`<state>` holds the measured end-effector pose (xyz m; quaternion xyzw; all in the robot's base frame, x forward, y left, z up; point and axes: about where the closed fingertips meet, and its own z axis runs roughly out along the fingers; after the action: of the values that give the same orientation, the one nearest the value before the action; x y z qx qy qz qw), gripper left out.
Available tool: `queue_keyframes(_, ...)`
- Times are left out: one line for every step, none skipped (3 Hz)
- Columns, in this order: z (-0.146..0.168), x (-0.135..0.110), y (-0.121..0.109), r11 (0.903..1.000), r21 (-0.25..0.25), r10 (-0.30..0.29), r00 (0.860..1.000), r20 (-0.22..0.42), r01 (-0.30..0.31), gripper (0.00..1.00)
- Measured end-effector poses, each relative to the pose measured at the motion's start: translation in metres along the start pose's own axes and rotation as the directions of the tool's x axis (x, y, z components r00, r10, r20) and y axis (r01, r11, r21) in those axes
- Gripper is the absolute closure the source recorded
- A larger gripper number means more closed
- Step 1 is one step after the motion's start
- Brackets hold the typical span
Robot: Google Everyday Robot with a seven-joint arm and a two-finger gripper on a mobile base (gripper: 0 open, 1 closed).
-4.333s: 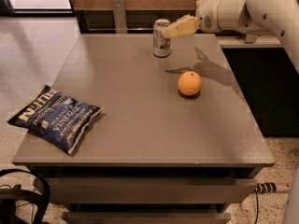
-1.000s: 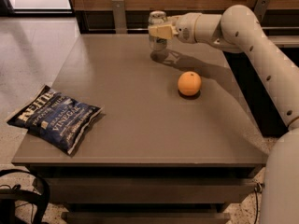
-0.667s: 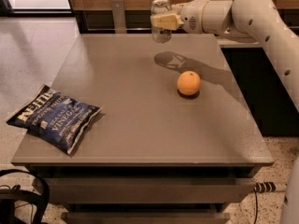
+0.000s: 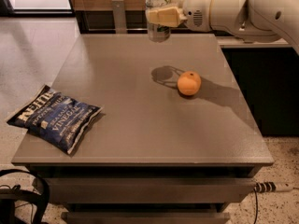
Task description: Move 7up can near blue chip bag
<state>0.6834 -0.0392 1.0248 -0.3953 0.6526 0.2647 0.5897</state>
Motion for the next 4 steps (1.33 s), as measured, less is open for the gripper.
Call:
queue_keyframes(-0.006,0.006,0.06,0.9979,-0.059,0.029,1.0,-0.004,-0.029,1.0)
queue_keyframes(-0.004,0.021,0.111,0.9923,-0.11,0.055,0.998,-0.011,-0.056,1.0)
queue_keyframes(0.001,0.037,0.156,0.9792,-0.192,0.057,0.998,-0.041,-0.064,1.0)
queue_keyframes(0.001,0.056,0.203,0.9532,-0.297,0.034,0.996,-0.078,-0.055,1.0)
